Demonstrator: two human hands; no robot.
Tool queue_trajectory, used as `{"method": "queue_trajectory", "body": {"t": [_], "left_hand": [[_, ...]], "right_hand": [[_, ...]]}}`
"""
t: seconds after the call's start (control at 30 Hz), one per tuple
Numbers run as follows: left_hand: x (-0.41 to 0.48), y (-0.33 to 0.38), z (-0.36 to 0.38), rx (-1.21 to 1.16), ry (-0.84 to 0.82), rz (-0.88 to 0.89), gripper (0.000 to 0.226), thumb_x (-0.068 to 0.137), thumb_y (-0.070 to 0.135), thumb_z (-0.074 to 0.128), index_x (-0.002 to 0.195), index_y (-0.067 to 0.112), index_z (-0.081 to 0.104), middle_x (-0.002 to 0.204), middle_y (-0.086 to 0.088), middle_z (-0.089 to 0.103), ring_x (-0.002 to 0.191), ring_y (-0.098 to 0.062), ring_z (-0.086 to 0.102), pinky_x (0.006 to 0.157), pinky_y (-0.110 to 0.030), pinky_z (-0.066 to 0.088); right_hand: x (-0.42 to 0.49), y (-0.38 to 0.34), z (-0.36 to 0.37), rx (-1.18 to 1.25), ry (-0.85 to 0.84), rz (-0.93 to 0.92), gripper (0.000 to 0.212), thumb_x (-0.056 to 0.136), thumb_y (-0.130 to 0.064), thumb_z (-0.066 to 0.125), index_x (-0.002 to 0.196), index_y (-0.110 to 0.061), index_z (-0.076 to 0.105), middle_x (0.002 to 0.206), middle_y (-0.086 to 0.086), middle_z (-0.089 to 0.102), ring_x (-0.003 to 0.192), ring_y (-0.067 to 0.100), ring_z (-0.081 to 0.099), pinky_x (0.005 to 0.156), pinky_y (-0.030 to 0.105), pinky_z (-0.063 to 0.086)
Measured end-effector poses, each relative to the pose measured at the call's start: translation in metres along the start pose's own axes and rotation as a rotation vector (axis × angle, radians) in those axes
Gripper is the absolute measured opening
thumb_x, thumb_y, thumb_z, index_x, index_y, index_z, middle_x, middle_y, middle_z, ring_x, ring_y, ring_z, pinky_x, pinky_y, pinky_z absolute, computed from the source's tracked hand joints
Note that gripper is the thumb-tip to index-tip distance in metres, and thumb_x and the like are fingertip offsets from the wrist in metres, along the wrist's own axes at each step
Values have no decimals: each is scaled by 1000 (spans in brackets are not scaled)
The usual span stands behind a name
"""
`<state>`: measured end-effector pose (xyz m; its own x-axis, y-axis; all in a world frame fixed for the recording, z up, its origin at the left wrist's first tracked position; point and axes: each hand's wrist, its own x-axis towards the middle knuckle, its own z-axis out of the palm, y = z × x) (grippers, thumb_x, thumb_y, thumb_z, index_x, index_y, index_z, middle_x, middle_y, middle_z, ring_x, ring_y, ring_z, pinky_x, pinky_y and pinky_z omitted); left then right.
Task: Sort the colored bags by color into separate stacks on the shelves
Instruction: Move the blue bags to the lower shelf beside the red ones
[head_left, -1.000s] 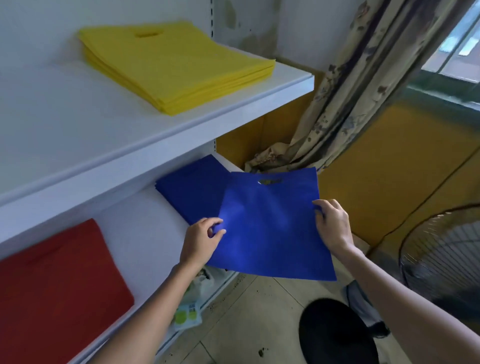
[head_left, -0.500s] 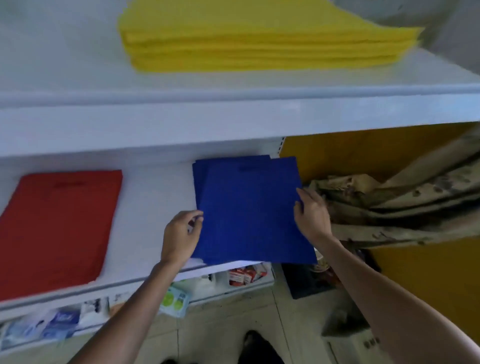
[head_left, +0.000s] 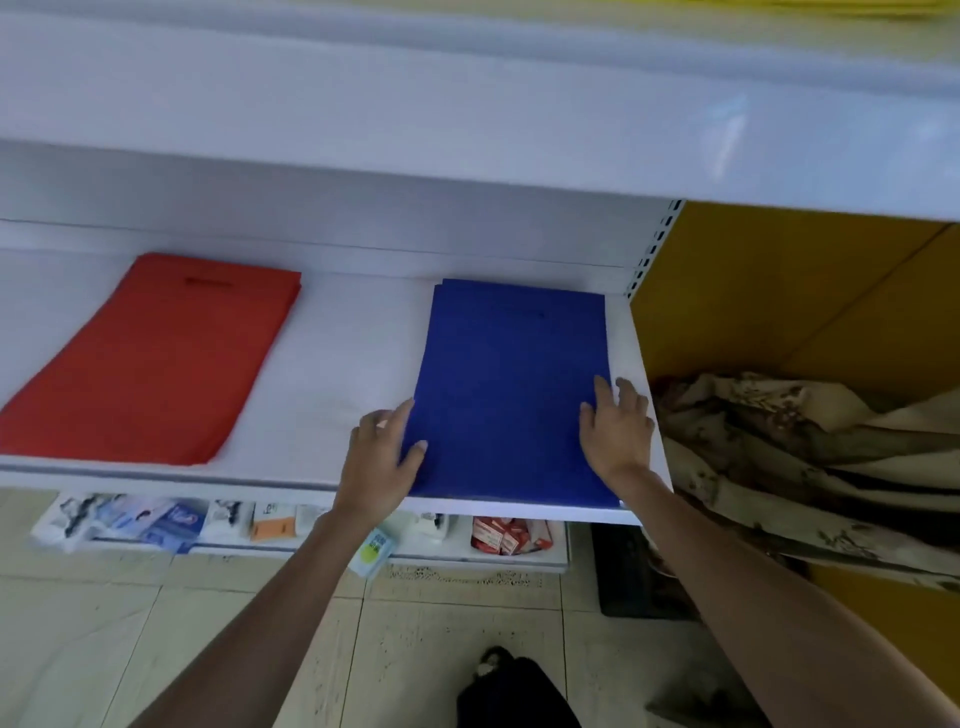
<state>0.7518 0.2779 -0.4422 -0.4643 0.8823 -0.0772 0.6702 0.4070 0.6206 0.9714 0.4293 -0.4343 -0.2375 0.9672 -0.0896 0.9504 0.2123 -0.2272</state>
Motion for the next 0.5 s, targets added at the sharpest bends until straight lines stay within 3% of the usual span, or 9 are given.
{"method": "queue_trajectory", "body": {"t": [0.17, 0.27, 0.37, 0.5], "left_hand": [[-36, -19, -61, -21, 136, -13, 36, 87, 12, 58, 123, 10, 57, 118, -14, 52, 107, -29, 52, 92, -33, 41], [-60, -36, -116, -9, 226, -42, 29, 85, 9, 58, 113, 7, 62, 109, -13, 56, 100, -31, 54, 84, -32, 41], [-86, -54, -179, 49, 308, -51, 33, 81, 21, 51, 108, 7, 65, 105, -14, 58, 100, -31, 54, 84, -34, 42], [-139, -85, -266, 70, 416, -116, 23, 83, 14, 61, 106, 10, 66, 102, -11, 62, 94, -29, 56, 84, -32, 42]], "right_hand": [[-23, -63, -28, 158, 110, -266, 43, 94, -14, 46, 136, -9, 44, 134, 16, 46, 119, 32, 44, 91, 43, 42], [-48, -127, -44, 270, 68, -396, 44, 93, -10, 46, 137, -10, 43, 134, 13, 46, 119, 30, 47, 90, 44, 47], [-80, -197, -56, 325, 23, -513, 46, 92, -10, 45, 138, -12, 42, 133, 12, 48, 116, 29, 50, 87, 44, 49], [-136, -298, -73, 269, -92, -659, 48, 89, -14, 45, 137, -19, 42, 125, 8, 55, 108, 29, 56, 86, 39, 48]]}}
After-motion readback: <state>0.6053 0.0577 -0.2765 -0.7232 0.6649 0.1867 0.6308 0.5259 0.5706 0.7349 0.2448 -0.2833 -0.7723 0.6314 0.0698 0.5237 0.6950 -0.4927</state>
